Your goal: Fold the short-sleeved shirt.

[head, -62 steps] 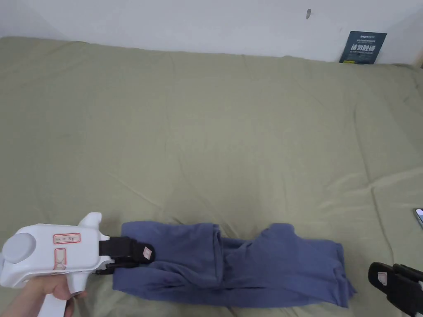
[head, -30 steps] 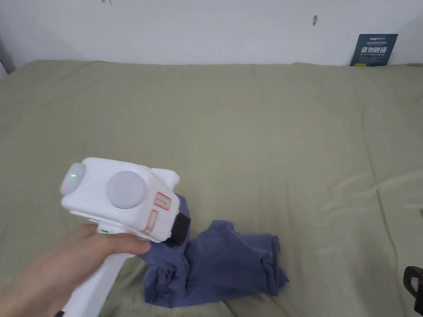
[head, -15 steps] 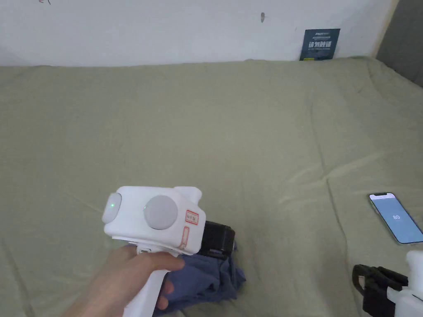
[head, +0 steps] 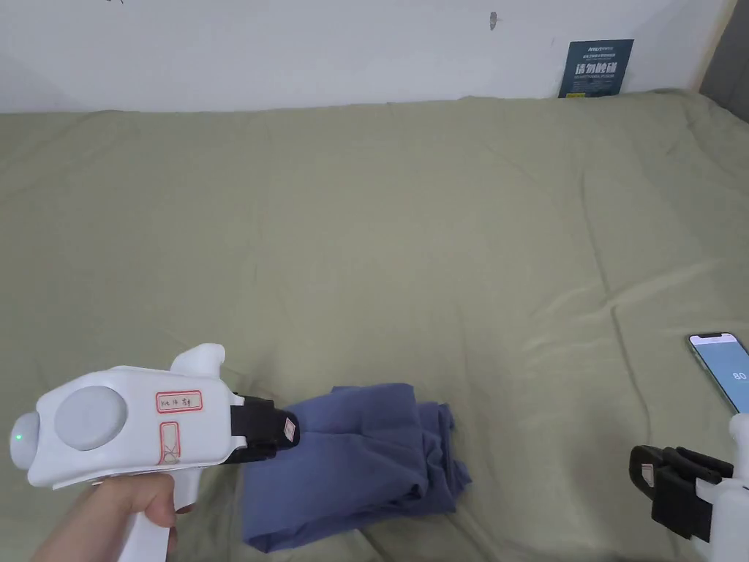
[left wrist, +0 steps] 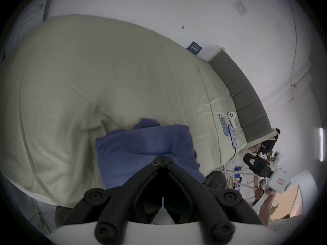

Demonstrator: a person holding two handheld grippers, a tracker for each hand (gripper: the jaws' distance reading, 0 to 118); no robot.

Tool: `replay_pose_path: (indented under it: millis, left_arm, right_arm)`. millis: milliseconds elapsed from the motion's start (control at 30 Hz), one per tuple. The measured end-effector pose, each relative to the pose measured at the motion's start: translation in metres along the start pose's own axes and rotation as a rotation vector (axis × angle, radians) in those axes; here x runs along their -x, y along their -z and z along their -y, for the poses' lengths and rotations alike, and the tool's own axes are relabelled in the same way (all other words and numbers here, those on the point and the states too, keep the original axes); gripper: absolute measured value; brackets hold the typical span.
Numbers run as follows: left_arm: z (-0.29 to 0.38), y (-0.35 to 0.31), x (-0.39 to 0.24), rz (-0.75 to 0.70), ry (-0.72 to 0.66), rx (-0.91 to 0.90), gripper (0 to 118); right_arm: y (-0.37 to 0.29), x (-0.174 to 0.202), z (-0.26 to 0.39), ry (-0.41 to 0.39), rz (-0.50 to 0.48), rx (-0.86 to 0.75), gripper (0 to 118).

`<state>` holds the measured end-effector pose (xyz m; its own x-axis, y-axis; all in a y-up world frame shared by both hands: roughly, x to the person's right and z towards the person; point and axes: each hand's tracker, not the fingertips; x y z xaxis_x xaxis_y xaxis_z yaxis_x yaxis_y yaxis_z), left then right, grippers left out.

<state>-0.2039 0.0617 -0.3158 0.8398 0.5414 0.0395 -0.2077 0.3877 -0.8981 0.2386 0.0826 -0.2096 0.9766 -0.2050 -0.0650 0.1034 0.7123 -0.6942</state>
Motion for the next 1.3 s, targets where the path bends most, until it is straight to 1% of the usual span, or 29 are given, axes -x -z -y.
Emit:
replay_pose_path:
  millis: [33,67,133,233,267,400,467,533,567,600,667,733,767,800,867,933,967,1033,1067,1100,1133,1167,1267,1300]
  left_arm:
    - [-0.001,0.009,-0.002,-0.006,-0.008,0.011,0]
    - [-0.007,0.029,0.023,-0.006,-0.011,0.024,0]
    - [-0.008,0.059,0.022,0.007,-0.037,0.063,0]
    - [0.010,0.092,-0.021,0.049,-0.037,0.105,0]
    - [0.013,0.103,-0.036,0.084,-0.026,0.119,0]
    - [0.005,0.137,-0.054,0.127,-0.024,0.145,0]
    - [0.007,0.150,-0.062,0.194,-0.052,0.153,0]
    - [0.004,0.162,-0.067,0.181,-0.044,0.166,0]
    - [0.004,0.164,-0.069,0.127,-0.030,0.173,0]
    - [0.004,0.167,-0.073,0.115,0.022,0.156,0]
    - [-0.003,0.149,-0.070,0.165,-0.007,0.148,0]
    - [-0.006,0.117,-0.073,0.240,0.024,0.115,0]
    - [-0.009,0.097,-0.067,0.235,0.065,0.092,0]
    - [-0.012,0.079,-0.060,0.211,0.094,0.060,0]
    - [-0.012,0.037,-0.038,0.133,0.108,0.004,0]
    - [-0.010,0.010,-0.007,0.071,0.061,-0.026,0]
    - [-0.007,-0.005,0.011,0.035,0.031,-0.049,0]
    - [0.001,-0.024,0.036,-0.022,-0.017,-0.083,0]
    - [0.005,-0.030,0.051,-0.041,-0.046,-0.091,0]
    - [0.008,-0.033,0.062,-0.050,-0.078,-0.097,0]
    - [0.009,-0.031,0.078,-0.051,-0.117,-0.092,0]
    - [0.012,-0.030,0.087,-0.035,-0.125,-0.076,0]
    - [0.018,-0.018,0.102,0.019,-0.138,-0.043,0]
    - [0.018,-0.013,0.104,0.040,-0.136,-0.031,0]
  right_arm:
    - [0.000,0.000,0.000,-0.001,-0.002,0.002,0]
    - [0.000,0.001,0.000,-0.003,-0.003,0.003,0]
    - [-0.002,0.002,0.002,-0.002,-0.002,0.005,0]
    - [-0.007,-0.004,0.003,-0.001,0.006,0.006,0]
    - [-0.008,-0.008,0.003,0.007,0.015,0.008,0]
    - [-0.009,-0.019,0.003,0.024,0.038,0.016,0]
    - [-0.008,-0.020,0.003,0.027,0.046,0.023,0]
    - [-0.004,-0.020,0.005,0.025,0.039,0.034,0]
    - [-0.002,-0.018,0.004,0.018,0.038,0.043,0]
    - [-0.001,-0.015,0.004,0.006,0.039,0.048,0]
    - [0.001,-0.007,0.000,-0.029,0.025,0.051,0]
    - [0.004,0.002,-0.005,-0.057,0.010,0.048,0]
    - [0.007,0.009,-0.011,-0.069,-0.006,0.050,0]
    - [0.013,0.016,-0.014,-0.088,-0.040,0.060,0]
    - [0.033,0.036,-0.023,-0.117,-0.116,0.113,0]
    - [0.060,0.061,-0.033,-0.152,-0.237,0.157,0]
    - [0.076,0.076,-0.038,-0.146,-0.306,0.175,0]
    - [0.112,0.097,-0.045,-0.088,-0.454,0.235,0]
    - [0.130,0.107,-0.046,-0.036,-0.526,0.259,0]
    - [0.145,0.112,-0.045,0.011,-0.565,0.296,0]
    - [0.162,0.118,-0.042,0.053,-0.625,0.346,0]
    - [0.178,0.119,-0.039,0.082,-0.687,0.378,0]
    - [0.218,0.110,-0.020,0.181,-0.797,0.471,0]
    - [0.229,0.104,-0.014,0.205,-0.810,0.490,0]
